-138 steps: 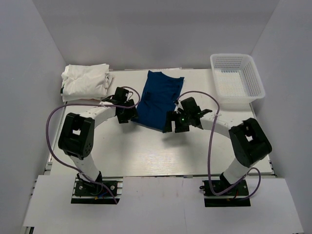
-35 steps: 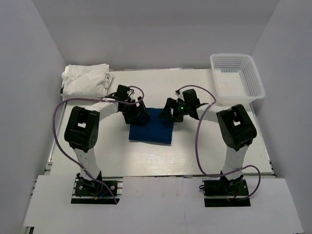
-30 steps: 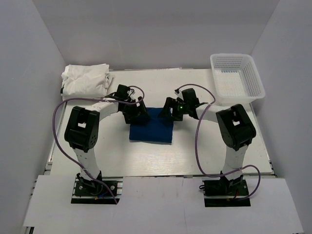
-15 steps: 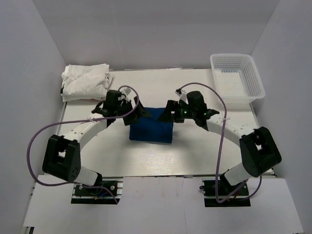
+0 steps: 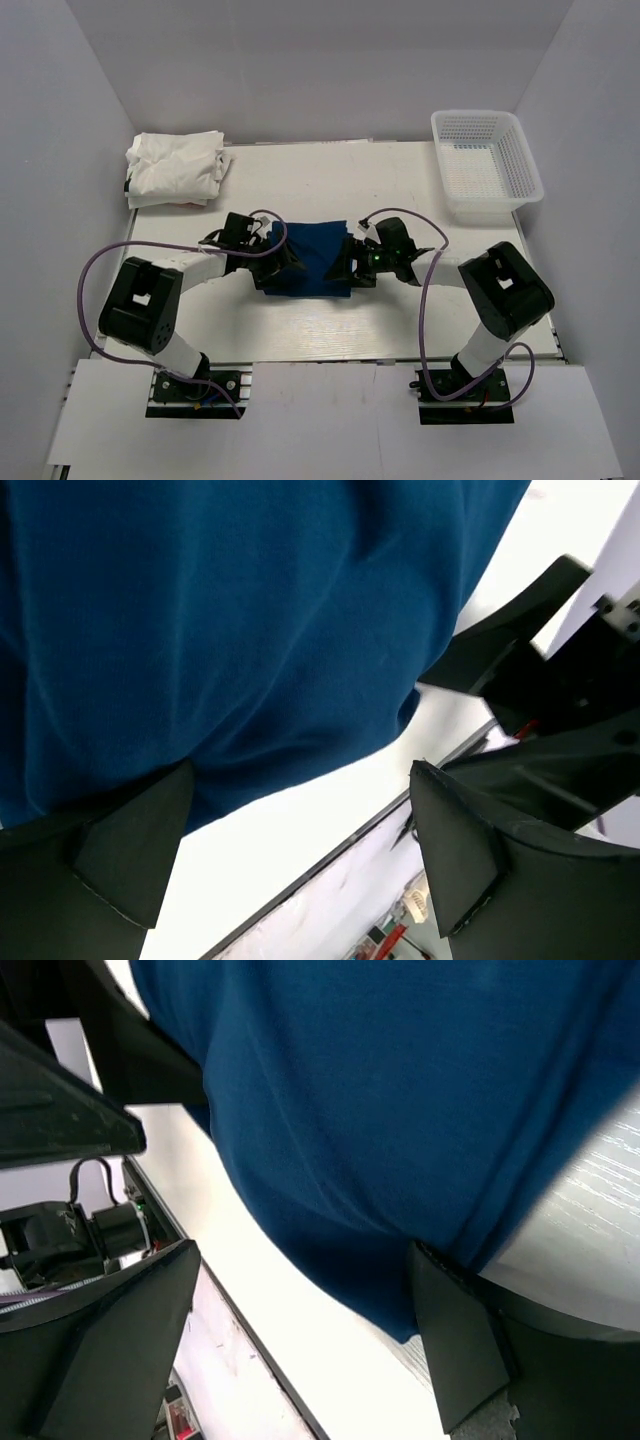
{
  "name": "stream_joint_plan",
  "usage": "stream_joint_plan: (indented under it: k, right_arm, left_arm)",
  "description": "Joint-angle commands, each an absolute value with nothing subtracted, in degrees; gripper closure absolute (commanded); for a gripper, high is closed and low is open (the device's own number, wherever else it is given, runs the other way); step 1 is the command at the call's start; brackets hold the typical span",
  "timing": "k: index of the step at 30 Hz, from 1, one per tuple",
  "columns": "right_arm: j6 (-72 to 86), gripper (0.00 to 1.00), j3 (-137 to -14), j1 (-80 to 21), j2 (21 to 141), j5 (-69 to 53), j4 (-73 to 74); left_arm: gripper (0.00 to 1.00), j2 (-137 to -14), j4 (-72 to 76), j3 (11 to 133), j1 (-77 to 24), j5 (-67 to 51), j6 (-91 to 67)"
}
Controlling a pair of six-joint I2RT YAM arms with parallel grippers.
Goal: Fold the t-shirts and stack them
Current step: Smooth out wrinkles on the folded tshirt, then put the neatly folded tshirt into the corner of the board with the left arm
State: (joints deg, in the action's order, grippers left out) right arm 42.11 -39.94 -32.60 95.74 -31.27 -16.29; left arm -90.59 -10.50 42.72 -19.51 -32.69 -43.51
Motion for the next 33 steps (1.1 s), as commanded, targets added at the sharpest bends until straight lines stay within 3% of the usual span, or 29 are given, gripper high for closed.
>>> stream_joint_plan:
  k: [1,9,16,23,30,33]
  right_arm:
    - [41.6,0.09,-38.5,-32.7,96.3,-26.0,-12.9]
    - [33.4,0.09,-47.8,-32.8,83.5,-22.1,-1.4]
    - [29.6,0.09,-49.7,-32.6,76.4,-18.8,6.9]
    - [27.7,0.09,-50.4,-32.5,73.7,-15.9,10.5]
    - [26.9,0.09,-50.5,-32.4,73.7,-15.7,10.5]
    - [26.9,0.09,-49.4,-32.3,73.8,-15.3,9.6]
  left_arm:
    - [0.00,-86.4,-18.4,39.4,-19.4,-26.3,-40.7]
    - [0.00,-78.0,-32.4,55.2,-19.2,-12.0,-34.1]
    - [0.00,-87.0,-37.0,59.8,-18.6,-5.7,-32.0]
    - [0.00,-92.8,-32.9,59.2,-18.6,-8.9,-29.5]
    - [0.23,-100.7,-26.2,53.9,-19.2,-12.5,-28.4]
    - [0.41,-104.0,-26.2,55.3,-19.2,-13.6,-27.8]
